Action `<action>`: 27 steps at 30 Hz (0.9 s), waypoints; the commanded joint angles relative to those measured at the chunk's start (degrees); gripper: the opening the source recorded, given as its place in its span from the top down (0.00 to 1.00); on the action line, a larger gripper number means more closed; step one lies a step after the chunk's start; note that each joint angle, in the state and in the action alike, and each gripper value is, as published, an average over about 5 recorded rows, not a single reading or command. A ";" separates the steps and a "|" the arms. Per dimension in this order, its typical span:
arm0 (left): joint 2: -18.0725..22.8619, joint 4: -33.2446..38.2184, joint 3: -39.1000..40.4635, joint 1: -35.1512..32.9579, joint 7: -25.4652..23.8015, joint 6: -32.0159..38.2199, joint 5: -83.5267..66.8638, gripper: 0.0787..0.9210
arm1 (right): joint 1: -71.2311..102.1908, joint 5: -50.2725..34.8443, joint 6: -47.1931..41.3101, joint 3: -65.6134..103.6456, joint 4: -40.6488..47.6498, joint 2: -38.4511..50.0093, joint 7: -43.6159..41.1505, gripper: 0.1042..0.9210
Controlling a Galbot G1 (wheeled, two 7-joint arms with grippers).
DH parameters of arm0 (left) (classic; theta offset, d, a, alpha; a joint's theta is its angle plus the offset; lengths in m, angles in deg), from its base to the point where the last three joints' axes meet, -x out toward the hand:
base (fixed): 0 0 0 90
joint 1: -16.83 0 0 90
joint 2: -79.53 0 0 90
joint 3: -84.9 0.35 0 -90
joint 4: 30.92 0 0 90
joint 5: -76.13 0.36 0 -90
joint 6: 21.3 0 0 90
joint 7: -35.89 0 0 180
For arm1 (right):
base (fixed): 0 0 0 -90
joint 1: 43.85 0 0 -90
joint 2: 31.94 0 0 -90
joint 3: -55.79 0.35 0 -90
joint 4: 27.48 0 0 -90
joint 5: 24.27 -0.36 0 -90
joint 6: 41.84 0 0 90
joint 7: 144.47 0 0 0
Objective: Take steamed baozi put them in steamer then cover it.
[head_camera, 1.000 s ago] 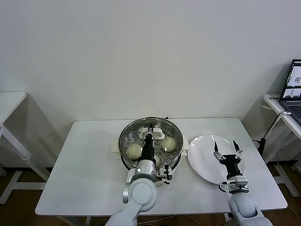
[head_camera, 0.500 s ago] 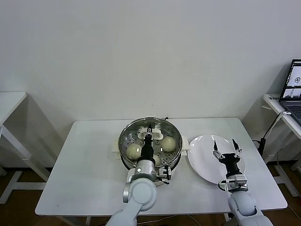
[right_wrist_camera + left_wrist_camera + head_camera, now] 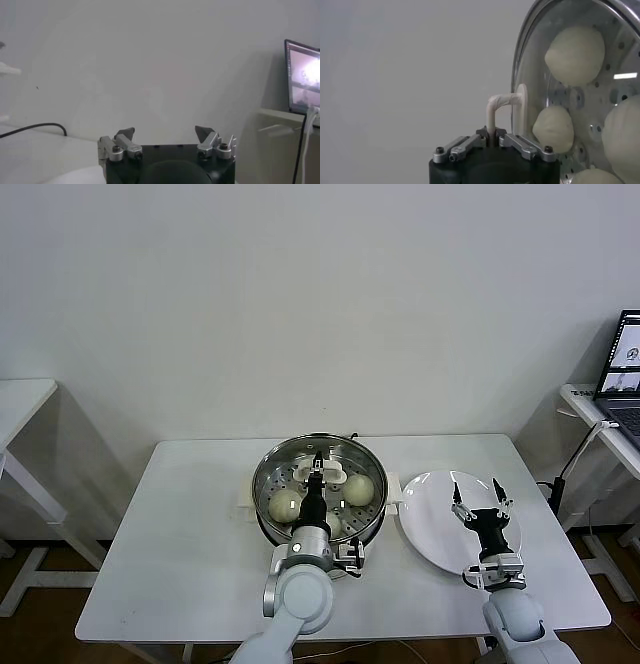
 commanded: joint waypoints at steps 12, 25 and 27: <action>-3.04 10.01 0.60 -3.83 -0.06 -0.03 -2.22 0.46 | 0.19 0.27 -0.05 -0.45 -0.06 -0.14 0.03 0.12; -17.65 27.67 -8.46 -8.29 3.44 -0.16 -38.85 0.12 | 2.37 -3.12 -2.94 -0.31 -4.51 1.24 -0.86 0.12; -18.78 28.24 -15.48 -9.27 10.04 2.61 -52.46 0.12 | 3.20 -6.20 -3.79 -0.04 -6.16 1.31 -1.20 0.12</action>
